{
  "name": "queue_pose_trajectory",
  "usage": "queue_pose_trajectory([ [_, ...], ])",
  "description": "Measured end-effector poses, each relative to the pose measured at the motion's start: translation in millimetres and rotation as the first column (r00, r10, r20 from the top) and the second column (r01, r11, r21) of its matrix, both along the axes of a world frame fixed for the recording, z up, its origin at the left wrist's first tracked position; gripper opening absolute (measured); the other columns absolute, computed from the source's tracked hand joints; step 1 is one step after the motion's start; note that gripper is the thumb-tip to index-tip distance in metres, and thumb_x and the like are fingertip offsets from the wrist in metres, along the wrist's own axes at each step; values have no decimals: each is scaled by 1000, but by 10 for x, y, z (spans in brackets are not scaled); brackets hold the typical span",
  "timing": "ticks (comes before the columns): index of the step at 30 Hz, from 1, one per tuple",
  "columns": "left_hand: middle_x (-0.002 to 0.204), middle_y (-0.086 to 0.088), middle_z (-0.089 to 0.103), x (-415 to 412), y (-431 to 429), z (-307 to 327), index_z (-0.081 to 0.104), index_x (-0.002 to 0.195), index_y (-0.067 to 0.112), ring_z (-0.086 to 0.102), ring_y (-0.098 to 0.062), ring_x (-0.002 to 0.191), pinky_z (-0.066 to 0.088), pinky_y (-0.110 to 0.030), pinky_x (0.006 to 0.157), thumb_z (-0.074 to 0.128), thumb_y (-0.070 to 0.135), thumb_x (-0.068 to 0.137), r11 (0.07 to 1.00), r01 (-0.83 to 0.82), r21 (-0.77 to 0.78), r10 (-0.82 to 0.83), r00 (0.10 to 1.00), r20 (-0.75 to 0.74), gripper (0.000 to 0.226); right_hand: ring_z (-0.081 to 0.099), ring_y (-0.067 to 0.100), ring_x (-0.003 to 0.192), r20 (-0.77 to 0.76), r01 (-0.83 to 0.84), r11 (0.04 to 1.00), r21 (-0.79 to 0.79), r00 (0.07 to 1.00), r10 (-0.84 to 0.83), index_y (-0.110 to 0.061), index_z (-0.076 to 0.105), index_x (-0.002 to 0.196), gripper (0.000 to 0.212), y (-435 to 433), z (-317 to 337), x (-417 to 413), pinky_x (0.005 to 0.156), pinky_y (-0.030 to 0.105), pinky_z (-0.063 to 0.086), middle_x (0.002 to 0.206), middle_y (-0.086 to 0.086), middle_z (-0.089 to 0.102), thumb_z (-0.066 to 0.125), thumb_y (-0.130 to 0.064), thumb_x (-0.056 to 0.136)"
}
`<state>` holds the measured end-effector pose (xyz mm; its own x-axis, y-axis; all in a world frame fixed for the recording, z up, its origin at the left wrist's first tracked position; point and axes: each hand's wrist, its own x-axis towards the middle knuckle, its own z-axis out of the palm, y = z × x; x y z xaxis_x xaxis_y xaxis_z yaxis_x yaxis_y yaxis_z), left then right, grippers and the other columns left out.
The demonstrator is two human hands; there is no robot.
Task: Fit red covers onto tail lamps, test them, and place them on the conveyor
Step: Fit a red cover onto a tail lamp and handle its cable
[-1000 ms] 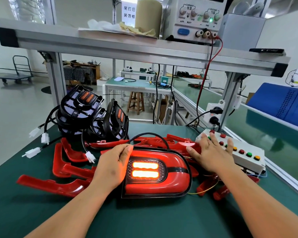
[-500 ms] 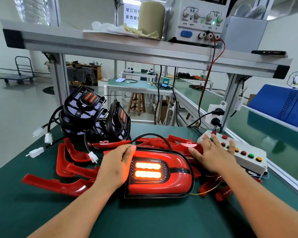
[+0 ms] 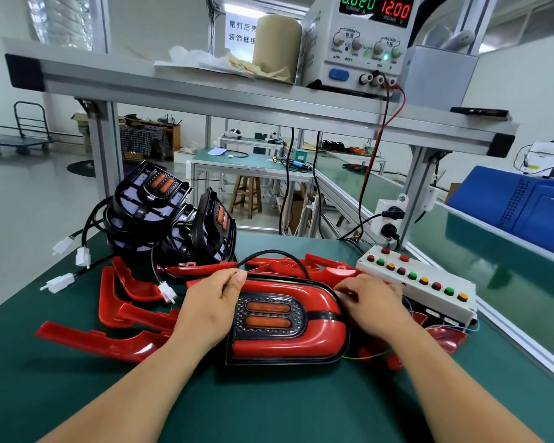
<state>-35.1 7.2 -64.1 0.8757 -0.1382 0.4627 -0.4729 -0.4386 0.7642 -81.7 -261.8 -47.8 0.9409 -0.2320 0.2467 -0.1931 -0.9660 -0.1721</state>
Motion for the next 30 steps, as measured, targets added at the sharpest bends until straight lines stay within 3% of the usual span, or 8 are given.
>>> queue_pose_trajectory([
  [6, 87, 28, 55, -6, -1, 1, 67, 122, 17, 49, 11, 81, 33, 6, 67, 44, 41, 100, 1000, -12, 12, 12, 1000, -11, 40, 48, 10, 114, 100, -54, 998, -31, 993, 57, -38, 66, 110, 23, 28, -63, -18, 93, 39, 25, 113, -14, 58, 49, -34, 96],
  [10, 104, 12, 66, -2, 9, 1, 66, 125, 19, 52, -1, 97, 34, 0, 74, 43, 45, 98, 998, -23, 57, 23, 1000, -3, 44, 51, 11, 105, 150, -159, 987, 33, 977, 152, -41, 67, 108, 23, 40, -83, -48, 98, 41, 30, 105, -16, 64, 47, -33, 99],
  [14, 118, 7, 69, -17, 25, 25, 67, 125, 20, 48, 3, 103, 29, 0, 80, 48, 43, 97, 995, -66, 78, 62, 997, 51, 40, 54, 12, 102, 256, -175, 984, 39, 953, 160, -36, 69, 103, 21, 38, -110, -70, 99, 43, 34, 99, -14, 65, 49, -38, 98],
  [19, 81, 20, 65, -43, 128, 205, 76, 106, 21, 51, 7, 77, 33, -7, 70, 54, 36, 97, 975, -202, 95, 178, 961, 213, 28, 58, 9, 100, 396, -148, 985, 84, 913, 104, -32, 70, 96, 13, 41, -136, -74, 96, 42, 31, 93, -21, 60, 58, -33, 95],
  [21, 84, 12, 68, -36, 138, 316, 77, 101, 20, 55, -3, 80, 37, -19, 71, 57, 31, 96, 964, -241, 111, 206, 943, 263, 23, 56, 7, 94, 422, -147, 985, 95, 902, 93, -33, 69, 94, 11, 32, -142, -77, 92, 37, 26, 87, -23, 55, 58, -32, 95],
  [25, 82, 13, 63, -38, -120, 509, 77, 97, 20, 60, -13, 88, 39, -27, 80, 59, 28, 96, 942, -110, 318, 21, 962, 273, 20, 54, 6, 90, 448, -129, 983, 131, 892, 58, -35, 67, 96, 14, 16, -135, -84, 83, 28, 16, 87, -18, 61, 53, -38, 96],
  [27, 100, 6, 69, 5, -354, 617, 74, 108, 22, 60, -15, 102, 41, -28, 91, 57, 30, 97, 905, 6, 425, -112, 968, 225, 23, 54, 6, 89, 473, -133, 980, 151, 880, 47, -36, 67, 98, 15, 12, -134, -92, 82, 28, 15, 88, -17, 64, 53, -40, 96],
  [30, 130, 0, 59, 88, -738, 711, 58, 134, 27, 50, -19, 125, 36, -34, 107, 53, 38, 98, 784, 145, 604, -246, 965, 88, 38, 53, 6, 89, 492, -144, 973, 182, 870, 37, -36, 65, 99, 16, 3, -126, -99, 82, 28, 15, 89, -17, 63, 51, -43, 97],
])
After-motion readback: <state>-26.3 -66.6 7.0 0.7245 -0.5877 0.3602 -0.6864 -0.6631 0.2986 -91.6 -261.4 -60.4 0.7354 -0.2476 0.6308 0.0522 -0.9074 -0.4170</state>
